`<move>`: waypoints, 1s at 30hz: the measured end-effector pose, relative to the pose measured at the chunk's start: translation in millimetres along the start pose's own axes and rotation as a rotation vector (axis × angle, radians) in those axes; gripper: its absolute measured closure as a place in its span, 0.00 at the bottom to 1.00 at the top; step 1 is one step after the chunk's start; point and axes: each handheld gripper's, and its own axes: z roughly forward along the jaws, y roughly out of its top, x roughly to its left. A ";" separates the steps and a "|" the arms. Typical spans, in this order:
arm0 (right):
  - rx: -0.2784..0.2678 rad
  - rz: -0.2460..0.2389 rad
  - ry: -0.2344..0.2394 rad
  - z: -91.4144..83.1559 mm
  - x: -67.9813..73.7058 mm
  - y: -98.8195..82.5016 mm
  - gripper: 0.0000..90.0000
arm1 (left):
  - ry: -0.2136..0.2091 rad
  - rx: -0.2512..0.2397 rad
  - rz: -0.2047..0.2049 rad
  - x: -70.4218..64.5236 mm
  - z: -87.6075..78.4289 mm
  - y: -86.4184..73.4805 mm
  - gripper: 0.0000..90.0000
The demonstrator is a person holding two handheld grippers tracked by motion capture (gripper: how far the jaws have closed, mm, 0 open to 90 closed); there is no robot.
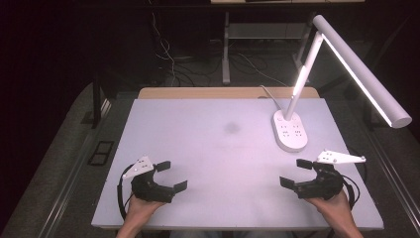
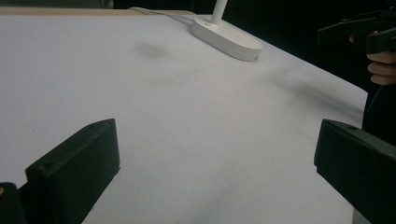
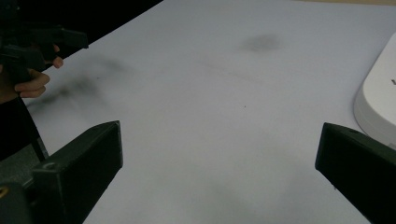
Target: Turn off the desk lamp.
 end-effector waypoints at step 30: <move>0.044 -0.016 -0.009 -7.3 -29.6 44.3 0.01 | -0.007 0.001 -0.005 0.4 0.6 -0.5 0.00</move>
